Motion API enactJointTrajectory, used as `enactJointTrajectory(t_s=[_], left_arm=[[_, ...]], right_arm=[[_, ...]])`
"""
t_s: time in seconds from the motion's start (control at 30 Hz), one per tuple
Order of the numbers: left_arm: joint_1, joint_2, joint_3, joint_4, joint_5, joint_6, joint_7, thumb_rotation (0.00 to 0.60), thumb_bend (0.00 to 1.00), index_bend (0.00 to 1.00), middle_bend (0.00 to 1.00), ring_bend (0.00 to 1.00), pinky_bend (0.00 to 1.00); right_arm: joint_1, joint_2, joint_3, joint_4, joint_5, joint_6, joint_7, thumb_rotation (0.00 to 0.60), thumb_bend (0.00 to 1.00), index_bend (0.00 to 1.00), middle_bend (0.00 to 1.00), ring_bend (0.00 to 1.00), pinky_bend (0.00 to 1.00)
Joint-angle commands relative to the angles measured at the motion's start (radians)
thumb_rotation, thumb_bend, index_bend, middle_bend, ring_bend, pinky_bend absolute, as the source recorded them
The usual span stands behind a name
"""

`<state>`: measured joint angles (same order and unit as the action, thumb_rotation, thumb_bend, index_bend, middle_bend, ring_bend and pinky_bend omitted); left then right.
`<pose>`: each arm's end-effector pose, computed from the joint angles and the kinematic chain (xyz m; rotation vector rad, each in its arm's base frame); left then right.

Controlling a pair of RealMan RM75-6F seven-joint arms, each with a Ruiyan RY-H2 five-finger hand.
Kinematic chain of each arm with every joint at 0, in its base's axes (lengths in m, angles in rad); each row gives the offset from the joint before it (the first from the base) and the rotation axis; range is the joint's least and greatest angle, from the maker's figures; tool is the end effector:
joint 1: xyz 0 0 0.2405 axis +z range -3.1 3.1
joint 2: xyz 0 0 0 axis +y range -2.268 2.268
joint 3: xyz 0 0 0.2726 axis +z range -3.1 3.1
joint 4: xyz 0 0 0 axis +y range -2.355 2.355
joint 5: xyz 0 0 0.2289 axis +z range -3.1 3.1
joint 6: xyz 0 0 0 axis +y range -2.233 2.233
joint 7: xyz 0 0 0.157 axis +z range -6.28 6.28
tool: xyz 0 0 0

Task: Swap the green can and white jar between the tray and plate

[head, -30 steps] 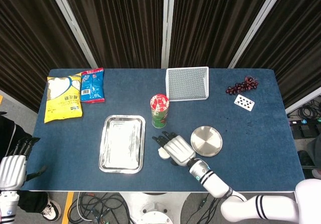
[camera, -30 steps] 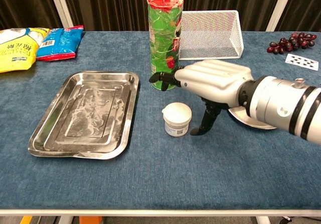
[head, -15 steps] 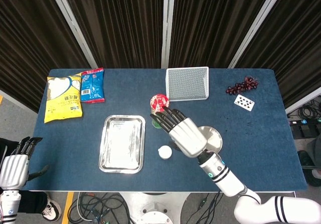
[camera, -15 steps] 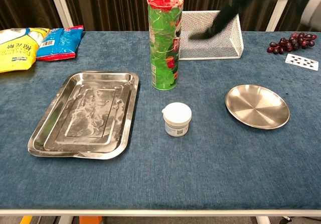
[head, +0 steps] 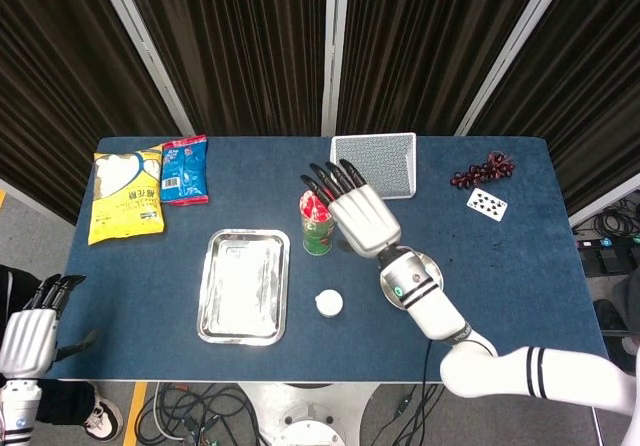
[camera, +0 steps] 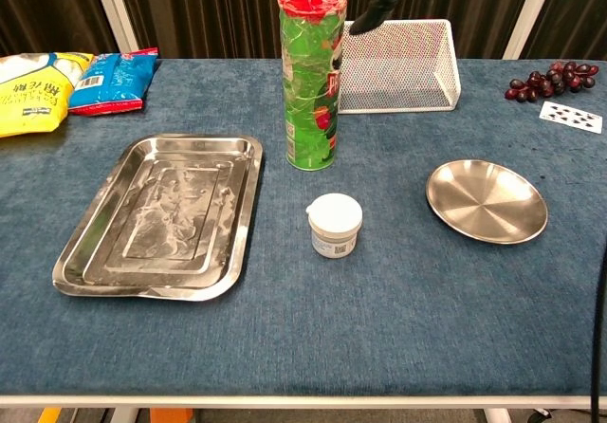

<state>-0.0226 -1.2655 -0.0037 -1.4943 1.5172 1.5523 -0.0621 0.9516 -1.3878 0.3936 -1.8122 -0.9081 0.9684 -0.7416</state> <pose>-0.3503 0.1656 0.1110 -1.3183 -0.9864 -0.9485 -0.0051 -0.3860 0.0312 1.9351 -0.6111 1.0721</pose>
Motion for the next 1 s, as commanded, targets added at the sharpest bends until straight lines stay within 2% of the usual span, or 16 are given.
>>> enactJointTrajectory(t_s=[0.03,0.2,0.33,0.5,0.6,0.7,0.77,0.9,1.0], left_arm=[[0.002,-0.001,0.000,0.008,-0.001,-0.001,-0.009,0.600,0.12,0.18,0.17,0.10,0.36],[0.006,-0.002,0.000,0.017,-0.001,-0.001,-0.022,0.600,0.12,0.18,0.17,0.10,0.36],[0.007,-0.004,-0.003,0.023,-0.005,-0.002,-0.031,0.600,0.12,0.19,0.17,0.10,0.36],[0.009,-0.006,-0.007,0.029,-0.008,-0.002,-0.040,0.600,0.12,0.19,0.17,0.10,0.36],[0.010,-0.004,-0.007,0.029,-0.006,-0.001,-0.039,0.600,0.12,0.19,0.17,0.10,0.36],[0.010,-0.003,-0.009,0.028,-0.008,-0.002,-0.039,0.600,0.12,0.19,0.17,0.10,0.37],[0.010,-0.004,-0.008,0.027,-0.008,-0.005,-0.039,0.600,0.12,0.19,0.17,0.10,0.36],[0.008,-0.005,-0.009,0.025,-0.006,-0.008,-0.035,0.600,0.12,0.19,0.17,0.10,0.37],[0.007,-0.001,-0.012,0.020,-0.005,-0.007,-0.033,0.600,0.12,0.19,0.17,0.10,0.36]], right_arm=[[0.110,-0.047,-0.001,0.090,0.150,-0.057,-0.079,0.600,0.01,0.00,0.00,0.00,0.04],[0.168,-0.086,-0.026,0.135,0.237,-0.051,-0.102,0.600,0.03,0.00,0.04,0.00,0.04],[0.196,-0.117,-0.051,0.167,0.264,-0.029,-0.104,0.600,0.07,0.00,0.09,0.01,0.14],[0.214,-0.134,-0.078,0.190,0.288,-0.007,-0.109,0.600,0.09,0.02,0.13,0.07,0.23],[0.215,-0.140,-0.083,0.198,0.281,0.013,-0.093,0.600,0.11,0.10,0.18,0.15,0.34],[0.211,-0.137,-0.090,0.194,0.263,0.035,-0.079,0.600,0.16,0.22,0.26,0.25,0.47],[0.206,-0.132,-0.094,0.189,0.249,0.048,-0.068,0.600,0.18,0.28,0.30,0.30,0.53],[0.192,-0.116,-0.100,0.176,0.208,0.068,-0.038,0.600,0.21,0.41,0.39,0.39,0.60],[0.172,-0.088,-0.104,0.145,0.169,0.090,-0.013,0.600,0.22,0.46,0.42,0.42,0.62]])
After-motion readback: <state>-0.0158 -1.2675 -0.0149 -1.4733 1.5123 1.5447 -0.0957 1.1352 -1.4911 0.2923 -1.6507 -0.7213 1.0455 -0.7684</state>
